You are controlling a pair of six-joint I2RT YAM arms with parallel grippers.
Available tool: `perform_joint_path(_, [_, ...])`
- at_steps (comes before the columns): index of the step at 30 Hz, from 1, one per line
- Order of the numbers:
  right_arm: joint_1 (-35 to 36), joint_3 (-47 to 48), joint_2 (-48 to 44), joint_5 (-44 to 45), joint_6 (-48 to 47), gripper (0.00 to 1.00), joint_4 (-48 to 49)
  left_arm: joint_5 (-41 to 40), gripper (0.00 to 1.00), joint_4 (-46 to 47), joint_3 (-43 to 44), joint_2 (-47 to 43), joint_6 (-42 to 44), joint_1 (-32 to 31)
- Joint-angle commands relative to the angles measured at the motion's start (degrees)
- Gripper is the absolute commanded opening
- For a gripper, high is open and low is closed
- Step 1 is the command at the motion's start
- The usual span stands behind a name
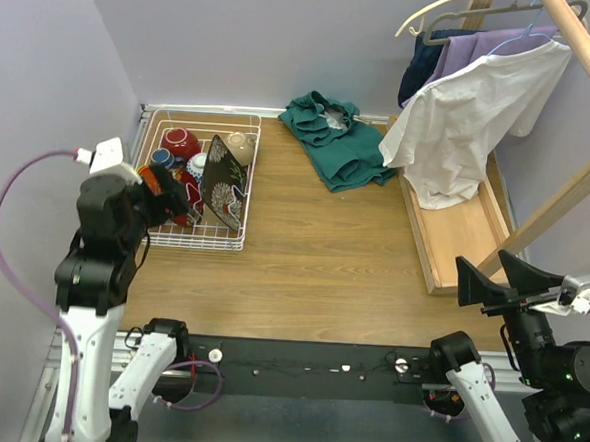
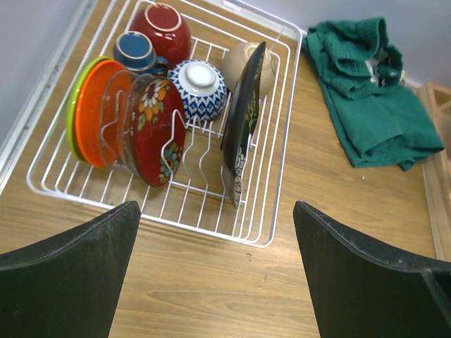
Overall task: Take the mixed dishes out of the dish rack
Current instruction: Pick up the plate from the dish rack.
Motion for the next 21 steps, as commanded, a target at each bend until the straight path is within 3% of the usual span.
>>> perform_joint_path(1, [0.6,-1.5,2.2,-2.2,-0.3,1.00,2.3,4.9,0.99,0.7,4.6,8.8,2.6,0.3])
perform_joint_path(11, [0.6,-0.2,15.6,-6.4,-2.2,1.00,1.1,6.3,0.99,8.3,9.3,27.0,2.1,-0.1])
perform_joint_path(21, [0.6,0.5,27.2,-15.8,-4.9,1.00,1.4,-8.7,0.99,2.5,19.1,43.0,8.2,-6.7])
